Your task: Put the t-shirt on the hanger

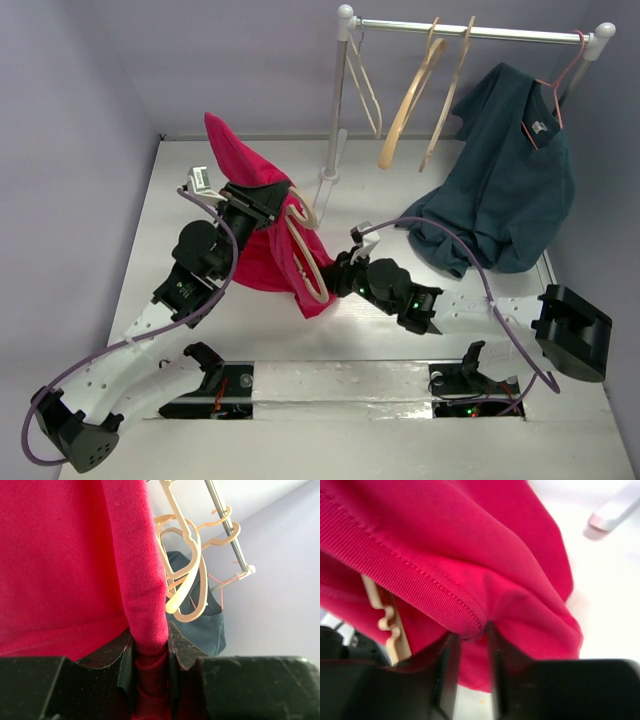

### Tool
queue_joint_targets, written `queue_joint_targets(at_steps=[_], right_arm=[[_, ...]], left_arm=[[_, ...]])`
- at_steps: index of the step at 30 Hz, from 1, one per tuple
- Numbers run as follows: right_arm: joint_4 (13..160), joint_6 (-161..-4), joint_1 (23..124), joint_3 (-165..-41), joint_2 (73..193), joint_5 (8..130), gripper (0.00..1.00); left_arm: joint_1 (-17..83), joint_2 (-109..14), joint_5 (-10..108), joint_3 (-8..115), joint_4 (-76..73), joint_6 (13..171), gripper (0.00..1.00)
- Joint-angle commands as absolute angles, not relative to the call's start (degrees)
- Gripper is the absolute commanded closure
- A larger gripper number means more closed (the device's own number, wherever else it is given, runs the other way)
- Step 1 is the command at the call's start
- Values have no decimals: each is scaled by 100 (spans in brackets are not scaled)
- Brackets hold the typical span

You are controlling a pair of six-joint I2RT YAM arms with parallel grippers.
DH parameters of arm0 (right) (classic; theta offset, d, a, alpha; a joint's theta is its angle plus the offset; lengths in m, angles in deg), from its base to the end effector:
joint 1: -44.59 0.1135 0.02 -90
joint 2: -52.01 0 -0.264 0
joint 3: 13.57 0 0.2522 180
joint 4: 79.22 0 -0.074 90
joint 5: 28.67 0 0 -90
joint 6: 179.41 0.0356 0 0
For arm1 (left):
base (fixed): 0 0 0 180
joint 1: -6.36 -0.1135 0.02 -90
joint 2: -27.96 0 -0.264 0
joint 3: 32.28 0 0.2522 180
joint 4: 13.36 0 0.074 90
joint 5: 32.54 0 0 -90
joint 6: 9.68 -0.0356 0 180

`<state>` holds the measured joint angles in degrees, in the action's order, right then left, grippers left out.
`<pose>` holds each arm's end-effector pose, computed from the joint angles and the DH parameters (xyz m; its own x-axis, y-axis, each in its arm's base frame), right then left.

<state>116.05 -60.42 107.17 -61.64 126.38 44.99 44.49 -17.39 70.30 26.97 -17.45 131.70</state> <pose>0.1384 0.2449 0.2353 -0.4283 0.1844 -0.8846 -0.5911 0.6833 0.4286 0.1486 -0.1066 0.3955 -0.1888 -0.8202 -0.5400 0.4618 0.4112 -0.7859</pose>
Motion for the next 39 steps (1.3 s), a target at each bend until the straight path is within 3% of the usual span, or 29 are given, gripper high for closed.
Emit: queue_joint_targets(at_steps=[1, 4, 6, 23, 30, 39], right_arm=[[11883, -5786, 10681, -6312, 12576, 4076, 78], [11997, -5584, 10681, -5951, 12348, 3988, 96], [11945, -5444, 10681, -5715, 12268, 4041, 100], [10004, -5030, 11498, -5010, 10731, 4137, 100], [8844, -5144, 11735, -5879, 10352, 4225, 100], [8404, -5355, 11964, -7294, 11494, 4234, 97]], left_arm=[[4424, -1643, 6994, 2718, -2534, 13156, 100], [4424, -1687, 7029, 2701, -2859, 13130, 100], [4424, -1765, 7073, 2701, -3035, 13130, 100], [4257, -2583, 8066, 3289, -4398, 12164, 100], [4257, -2733, 7259, 2869, -4566, 12206, 100], [4257, -1899, 6731, 1462, -4039, 13569, 100]])
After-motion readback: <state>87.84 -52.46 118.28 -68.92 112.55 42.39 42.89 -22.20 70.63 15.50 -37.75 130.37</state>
